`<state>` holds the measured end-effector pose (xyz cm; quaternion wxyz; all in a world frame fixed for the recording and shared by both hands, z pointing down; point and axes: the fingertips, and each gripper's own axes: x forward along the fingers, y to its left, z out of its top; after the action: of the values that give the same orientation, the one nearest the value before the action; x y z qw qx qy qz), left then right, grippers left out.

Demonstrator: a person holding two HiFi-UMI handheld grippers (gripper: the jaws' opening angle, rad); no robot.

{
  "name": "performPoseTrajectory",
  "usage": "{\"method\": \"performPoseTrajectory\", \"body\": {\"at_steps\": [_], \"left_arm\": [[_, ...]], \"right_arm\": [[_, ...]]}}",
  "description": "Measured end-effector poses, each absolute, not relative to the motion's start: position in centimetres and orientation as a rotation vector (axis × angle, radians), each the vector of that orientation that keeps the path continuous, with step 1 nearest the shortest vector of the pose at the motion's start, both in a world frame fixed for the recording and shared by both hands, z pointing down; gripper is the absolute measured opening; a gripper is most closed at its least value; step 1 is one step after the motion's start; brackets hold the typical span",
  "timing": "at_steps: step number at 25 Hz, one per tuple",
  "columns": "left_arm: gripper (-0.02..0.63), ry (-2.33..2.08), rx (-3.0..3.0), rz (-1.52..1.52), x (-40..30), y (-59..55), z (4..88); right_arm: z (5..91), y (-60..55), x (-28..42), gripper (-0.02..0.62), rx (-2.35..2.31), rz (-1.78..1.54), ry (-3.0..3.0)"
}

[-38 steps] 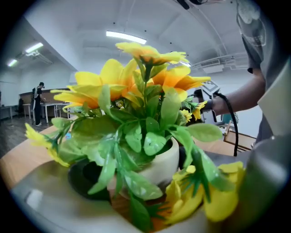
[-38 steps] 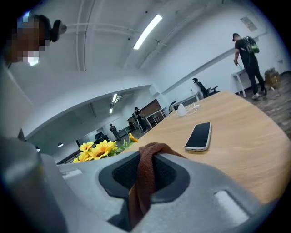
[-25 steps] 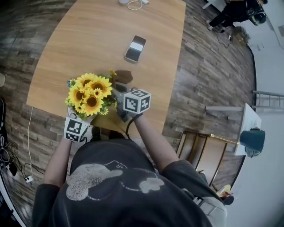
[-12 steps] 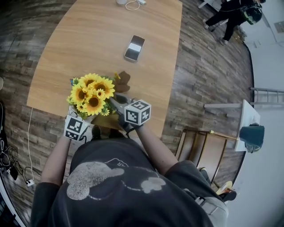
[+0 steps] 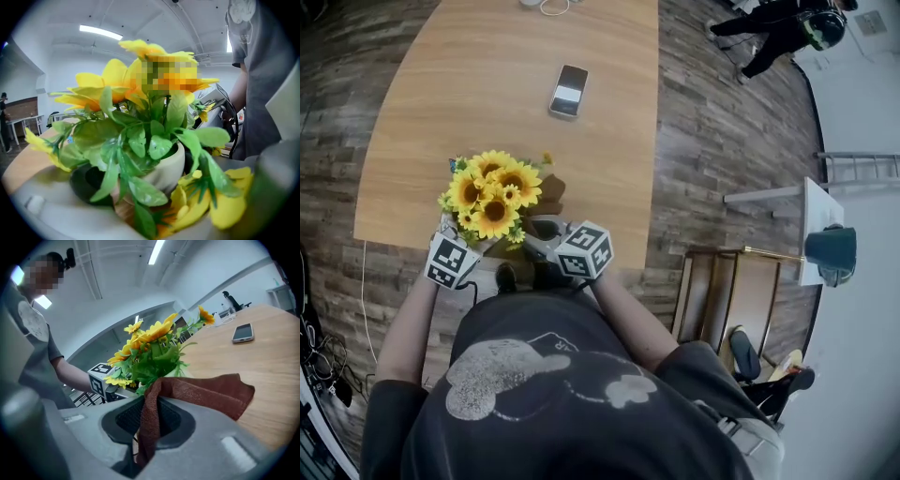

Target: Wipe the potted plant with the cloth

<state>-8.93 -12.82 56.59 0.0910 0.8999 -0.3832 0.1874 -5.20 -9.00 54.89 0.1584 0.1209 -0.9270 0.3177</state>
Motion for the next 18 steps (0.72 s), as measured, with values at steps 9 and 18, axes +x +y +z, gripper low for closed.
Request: {"method": "performPoseTrajectory", "body": {"at_steps": [9, 18], "left_arm": [[0.508, -1.096, 2.709, 0.610, -9.2, -12.6, 57.1], [0.594, -1.496, 2.463, 0.496, -12.4, -10.5, 56.7]], "right_arm": [[54.1, -9.1, -3.9, 0.046, 0.500, 0.935, -2.670], [52.2, -13.1, 3.8, 0.046, 0.817, 0.916, -2.693]]}}
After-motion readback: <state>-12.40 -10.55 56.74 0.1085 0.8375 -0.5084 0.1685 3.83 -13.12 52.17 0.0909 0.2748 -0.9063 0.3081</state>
